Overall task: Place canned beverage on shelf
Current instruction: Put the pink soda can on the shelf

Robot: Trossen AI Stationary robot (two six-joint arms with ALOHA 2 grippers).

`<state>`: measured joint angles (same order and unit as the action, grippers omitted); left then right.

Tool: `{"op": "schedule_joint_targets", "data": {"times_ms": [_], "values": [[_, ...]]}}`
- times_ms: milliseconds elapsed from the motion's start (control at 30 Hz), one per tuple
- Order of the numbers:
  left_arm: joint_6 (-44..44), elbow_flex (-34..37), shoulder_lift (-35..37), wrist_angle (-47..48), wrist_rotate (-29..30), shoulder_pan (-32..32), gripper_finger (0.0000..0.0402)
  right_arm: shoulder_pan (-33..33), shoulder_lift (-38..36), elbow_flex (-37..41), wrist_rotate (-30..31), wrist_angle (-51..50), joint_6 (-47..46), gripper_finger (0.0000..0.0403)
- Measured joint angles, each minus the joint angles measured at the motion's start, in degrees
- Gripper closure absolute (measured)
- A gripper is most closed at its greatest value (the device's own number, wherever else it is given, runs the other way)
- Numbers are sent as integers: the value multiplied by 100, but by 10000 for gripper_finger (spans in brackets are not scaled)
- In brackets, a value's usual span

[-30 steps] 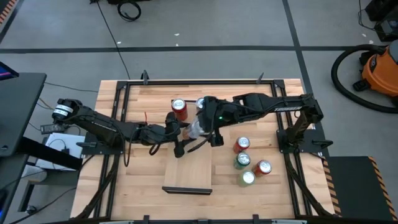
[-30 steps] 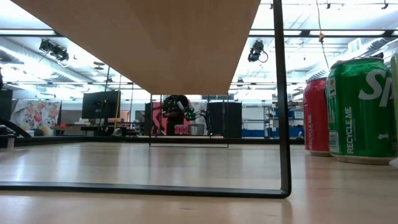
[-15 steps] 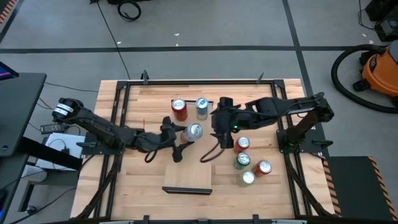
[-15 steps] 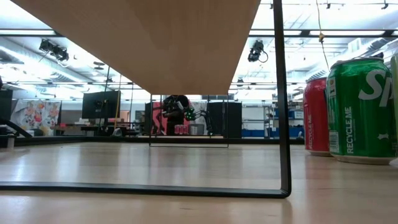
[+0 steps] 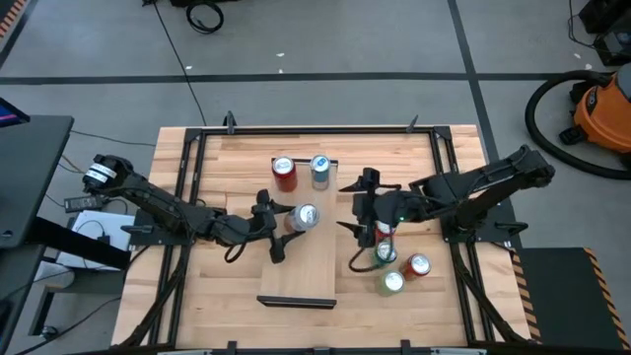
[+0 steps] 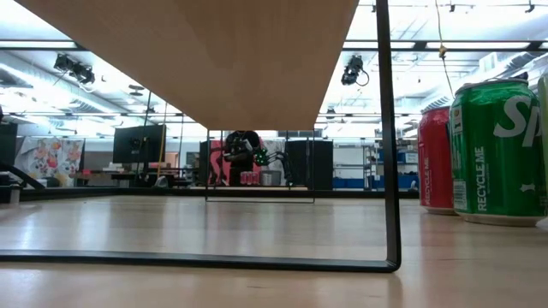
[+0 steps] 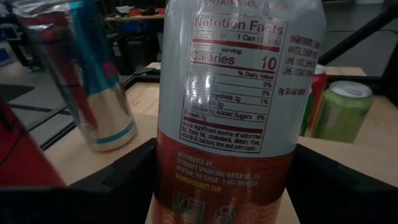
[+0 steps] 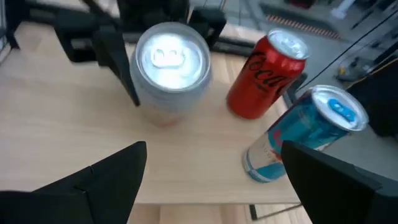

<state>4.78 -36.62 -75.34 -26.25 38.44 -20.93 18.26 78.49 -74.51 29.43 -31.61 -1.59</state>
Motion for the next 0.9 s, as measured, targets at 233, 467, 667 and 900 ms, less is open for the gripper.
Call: {"op": "schedule_joint_targets", "data": {"times_ms": [233, 467, 667, 900], "values": [[-43, 660, 1, -1258, 75, 45, 106, 263, -441, 1024, 245, 1656, 167, 21], [-157, 886, 130, -1589, 139, 1, 99, 272, -474, 1492, 316, 2450, 416, 21], [-181, 1183, 128, -1954, 392, 28, 98, 272, -474, 1492, 364, 2446, 433, 21], [-458, 1633, 127, -2937, 583, 77, 98, 269, -467, 1491, 360, 2428, 433, 21]]}}
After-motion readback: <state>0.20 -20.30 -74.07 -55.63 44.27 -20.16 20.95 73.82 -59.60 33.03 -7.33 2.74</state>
